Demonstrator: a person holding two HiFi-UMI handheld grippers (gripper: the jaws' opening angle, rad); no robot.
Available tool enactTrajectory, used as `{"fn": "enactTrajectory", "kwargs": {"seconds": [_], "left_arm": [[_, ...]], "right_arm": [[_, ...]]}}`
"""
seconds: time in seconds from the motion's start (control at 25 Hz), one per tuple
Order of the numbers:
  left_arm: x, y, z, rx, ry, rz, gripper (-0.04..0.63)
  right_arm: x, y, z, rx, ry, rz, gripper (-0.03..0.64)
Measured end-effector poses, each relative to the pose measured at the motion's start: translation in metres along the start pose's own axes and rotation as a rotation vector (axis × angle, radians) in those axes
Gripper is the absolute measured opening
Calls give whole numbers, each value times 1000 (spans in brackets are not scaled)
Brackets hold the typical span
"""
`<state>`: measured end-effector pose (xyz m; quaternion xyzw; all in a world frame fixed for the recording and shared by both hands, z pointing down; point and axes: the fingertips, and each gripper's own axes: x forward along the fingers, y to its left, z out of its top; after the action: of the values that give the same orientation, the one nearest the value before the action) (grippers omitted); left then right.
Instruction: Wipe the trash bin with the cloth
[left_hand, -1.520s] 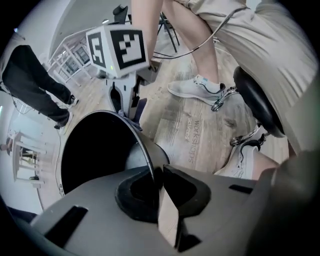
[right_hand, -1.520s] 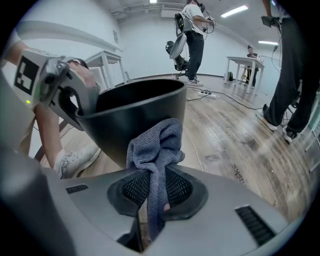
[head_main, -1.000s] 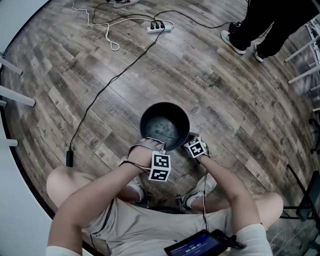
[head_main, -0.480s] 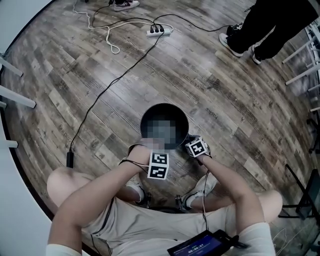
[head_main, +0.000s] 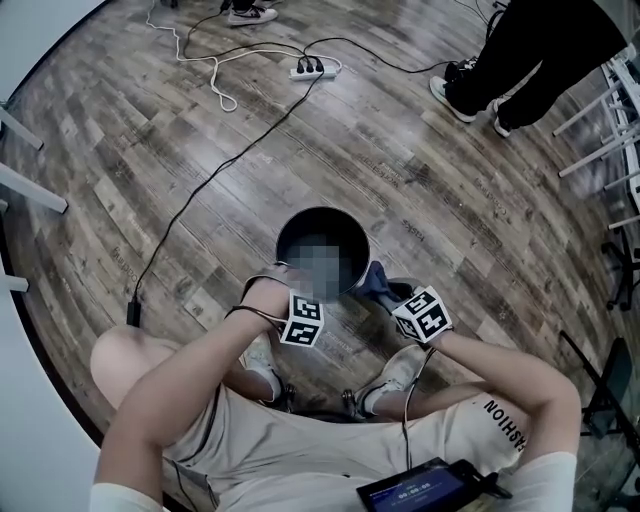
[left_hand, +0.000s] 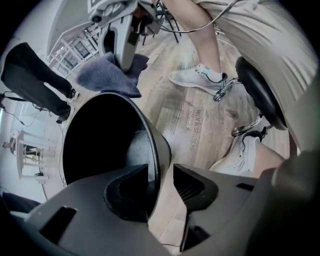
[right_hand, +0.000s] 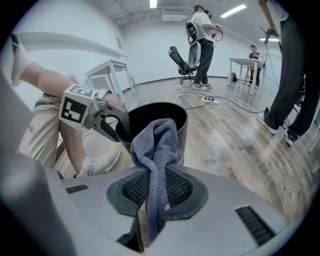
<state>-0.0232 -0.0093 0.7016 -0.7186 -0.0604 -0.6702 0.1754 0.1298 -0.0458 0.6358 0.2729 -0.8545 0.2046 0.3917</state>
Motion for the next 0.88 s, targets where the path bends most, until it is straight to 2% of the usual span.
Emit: {"fn": "enactTrajectory", "kwargs": {"seconds": [0.04,0.08,0.2,0.4,0.6,0.76,0.88], "left_arm": [[0,2,0,-6,-3,7,161],[0,3,1,-6,-1,11,118],[1,2,1,13,17,2,89],[0,0,6,21,15,-7,75],[-4,-7,25,64,-26,-3,48],[-4,-8,30,59,-52,-4,43],[-4,-7,31,49,-57,-6,43]], "right_arm": [[-5,5,5,1,-13,2,64],[-7,9,8,1,-21,-1,64],[-5,15,12,14,-24,-18,64],[14,13,5,-4,-18,-19,64],[32,0,-3,13,-9,-36,64],[50,-10,-14,9,1,-49,64],[68,-18,-26,89,18,-55,64]]}}
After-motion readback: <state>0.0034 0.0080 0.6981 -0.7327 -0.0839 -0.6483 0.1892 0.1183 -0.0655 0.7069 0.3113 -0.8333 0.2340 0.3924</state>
